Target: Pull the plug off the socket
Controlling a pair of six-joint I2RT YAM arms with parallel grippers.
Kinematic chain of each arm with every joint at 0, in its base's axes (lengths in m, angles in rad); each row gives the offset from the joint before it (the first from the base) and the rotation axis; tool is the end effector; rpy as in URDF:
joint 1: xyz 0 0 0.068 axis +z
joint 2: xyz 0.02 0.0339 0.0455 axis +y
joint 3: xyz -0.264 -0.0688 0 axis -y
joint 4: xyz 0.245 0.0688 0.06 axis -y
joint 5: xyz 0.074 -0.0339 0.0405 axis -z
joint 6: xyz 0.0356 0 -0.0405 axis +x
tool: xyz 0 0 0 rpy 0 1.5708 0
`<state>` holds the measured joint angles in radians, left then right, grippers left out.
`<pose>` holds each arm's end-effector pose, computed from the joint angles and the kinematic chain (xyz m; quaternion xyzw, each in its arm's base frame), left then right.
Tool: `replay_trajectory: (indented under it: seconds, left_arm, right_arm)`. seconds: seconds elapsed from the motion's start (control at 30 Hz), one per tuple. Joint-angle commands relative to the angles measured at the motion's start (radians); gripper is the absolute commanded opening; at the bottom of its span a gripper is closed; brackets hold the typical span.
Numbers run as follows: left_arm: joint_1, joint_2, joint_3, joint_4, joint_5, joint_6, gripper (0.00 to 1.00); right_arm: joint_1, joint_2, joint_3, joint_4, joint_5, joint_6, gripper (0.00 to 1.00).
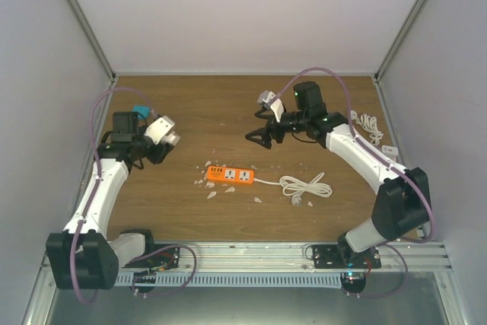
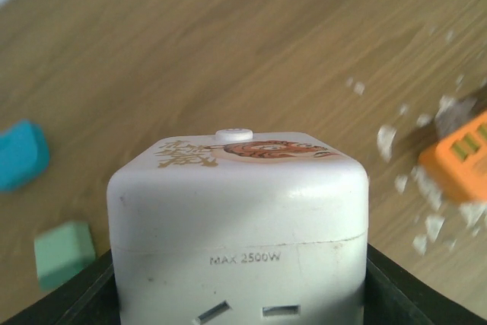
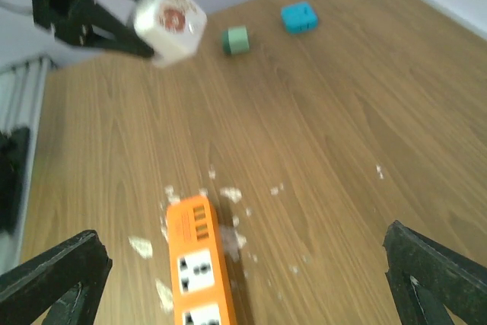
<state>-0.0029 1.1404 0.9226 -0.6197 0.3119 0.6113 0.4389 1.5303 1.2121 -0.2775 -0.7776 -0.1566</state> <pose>0.2342 -0.0116 0.2789 0.3319 0.8622 -0.0323 0.3813 0.2999 0.1684 0.3019 -0.4096 0.7295 0.3926 0.3821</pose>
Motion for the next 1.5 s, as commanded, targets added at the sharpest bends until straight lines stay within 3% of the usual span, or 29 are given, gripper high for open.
replay_trajectory:
  seconds: [0.0,0.27,0.53,0.7,1.27,1.47]
  left_arm:
    - [0.121,-0.067,-0.081,-0.056,0.021,0.115,0.37]
    - [0.372,-0.045,-0.167,-0.103,0.006,0.230,0.38]
    - [0.501,0.103,-0.151,-0.142,-0.018,0.300,0.37]
    - [0.524,0.144,-0.158,-0.128,-0.019,0.330,0.37]
    - [0.526,0.269,-0.222,-0.021,-0.069,0.340,0.40]
    - [0.530,0.269,-0.212,-0.019,-0.064,0.342,0.49]
  right_arm:
    - [-0.008,-0.052,0.003,-0.283,0.092,-0.364,1.00]
    - [-0.020,-0.122,-0.131,-0.430,0.258,-0.533,0.99]
    - [-0.030,-0.144,-0.216,-0.530,0.351,-0.652,0.97]
    - [-0.050,-0.158,-0.268,-0.599,0.422,-0.730,0.97]
    - [-0.055,-0.085,-0.407,-0.475,0.616,-0.748,0.95]
    - [-0.055,-0.015,-0.389,-0.447,0.623,-0.729,0.91]
